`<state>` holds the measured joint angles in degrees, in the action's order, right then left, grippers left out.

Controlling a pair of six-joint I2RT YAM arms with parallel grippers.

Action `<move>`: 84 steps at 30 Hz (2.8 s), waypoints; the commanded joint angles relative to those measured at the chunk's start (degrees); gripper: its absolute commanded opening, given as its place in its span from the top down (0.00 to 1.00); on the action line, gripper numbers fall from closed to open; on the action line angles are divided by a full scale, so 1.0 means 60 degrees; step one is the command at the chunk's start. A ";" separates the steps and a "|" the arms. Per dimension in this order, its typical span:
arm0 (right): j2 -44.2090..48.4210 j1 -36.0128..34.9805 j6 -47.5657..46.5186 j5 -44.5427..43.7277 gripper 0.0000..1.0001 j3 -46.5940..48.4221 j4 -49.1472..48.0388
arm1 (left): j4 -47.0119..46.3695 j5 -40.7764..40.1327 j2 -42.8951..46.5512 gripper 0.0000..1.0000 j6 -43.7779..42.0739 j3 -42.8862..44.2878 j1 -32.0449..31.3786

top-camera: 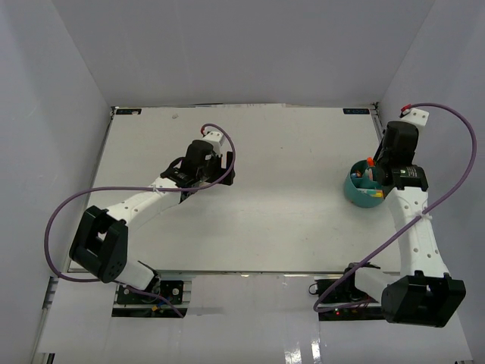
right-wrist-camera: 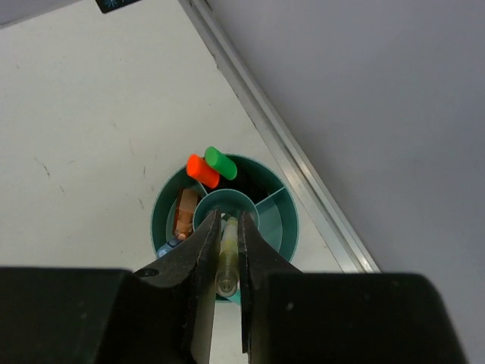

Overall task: Sort the stationery into containers
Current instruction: Place the pen in the storage box, then pick up the stationery from the center of the board.

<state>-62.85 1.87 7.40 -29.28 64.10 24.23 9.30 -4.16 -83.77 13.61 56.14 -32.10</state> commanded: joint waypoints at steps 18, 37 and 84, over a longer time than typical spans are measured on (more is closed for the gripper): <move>-0.0409 0.0377 0.0642 0.1143 0.53 -0.1191 -0.0977 | 0.0149 -0.0082 0.0323 0.02 0.0252 0.0282 -0.0012; 0.2183 0.0377 0.0817 0.6884 0.02 -0.0457 -0.0829 | 0.1965 -0.0595 -0.0467 0.05 0.1775 0.0912 0.2462; 0.2712 -0.0868 0.0466 0.8906 0.04 -0.2040 -0.1460 | 0.2522 0.1352 -0.4116 0.98 -0.0380 0.3271 0.3812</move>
<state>-46.72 -2.52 11.29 19.33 51.51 17.93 24.21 -0.86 -112.22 8.91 76.12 -9.26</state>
